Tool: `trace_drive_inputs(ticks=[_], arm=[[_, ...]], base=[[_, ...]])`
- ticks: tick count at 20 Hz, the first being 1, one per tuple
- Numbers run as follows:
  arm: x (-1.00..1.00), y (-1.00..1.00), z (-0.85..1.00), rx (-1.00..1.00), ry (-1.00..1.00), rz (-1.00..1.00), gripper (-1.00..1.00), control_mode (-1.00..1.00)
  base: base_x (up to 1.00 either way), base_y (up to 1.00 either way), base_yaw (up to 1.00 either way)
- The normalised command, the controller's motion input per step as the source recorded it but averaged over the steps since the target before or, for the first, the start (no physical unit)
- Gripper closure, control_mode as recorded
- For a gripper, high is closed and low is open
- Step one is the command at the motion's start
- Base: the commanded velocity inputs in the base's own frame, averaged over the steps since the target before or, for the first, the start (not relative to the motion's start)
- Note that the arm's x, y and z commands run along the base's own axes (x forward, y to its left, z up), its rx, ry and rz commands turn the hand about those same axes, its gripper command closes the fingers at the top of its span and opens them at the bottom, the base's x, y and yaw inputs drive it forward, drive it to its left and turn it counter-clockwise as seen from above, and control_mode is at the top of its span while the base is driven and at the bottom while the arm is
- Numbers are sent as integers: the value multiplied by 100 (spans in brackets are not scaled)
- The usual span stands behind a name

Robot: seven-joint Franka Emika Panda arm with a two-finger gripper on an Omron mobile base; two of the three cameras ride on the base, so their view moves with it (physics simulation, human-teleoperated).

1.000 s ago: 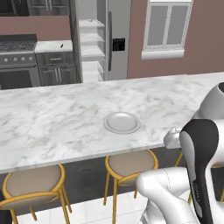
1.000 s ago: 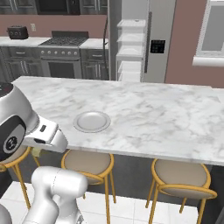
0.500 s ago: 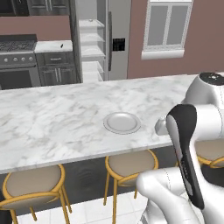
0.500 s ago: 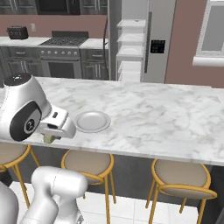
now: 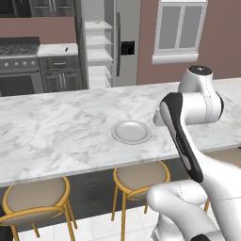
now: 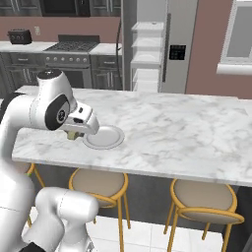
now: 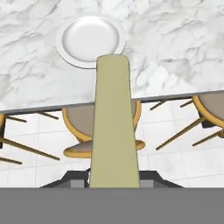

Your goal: Retrieve the butter from the fridge and place it on a plate on the dining table. Then retrieve the butter knife by the fridge and place it near the plate.

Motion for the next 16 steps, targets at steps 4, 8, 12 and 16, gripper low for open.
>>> trace_drive_inputs(ticks=[4,8,12,16], arm=[[100,4,-19,0,0,-8,100,-100],[93,36,-14,0,0,-9,100,-100],[100,28,-34,0,0,-11,100,-100],[99,12,-55,0,0,-11,100,-100]], base=[[0,0,0],[0,0,0],[0,0,0],[0,0,0]])
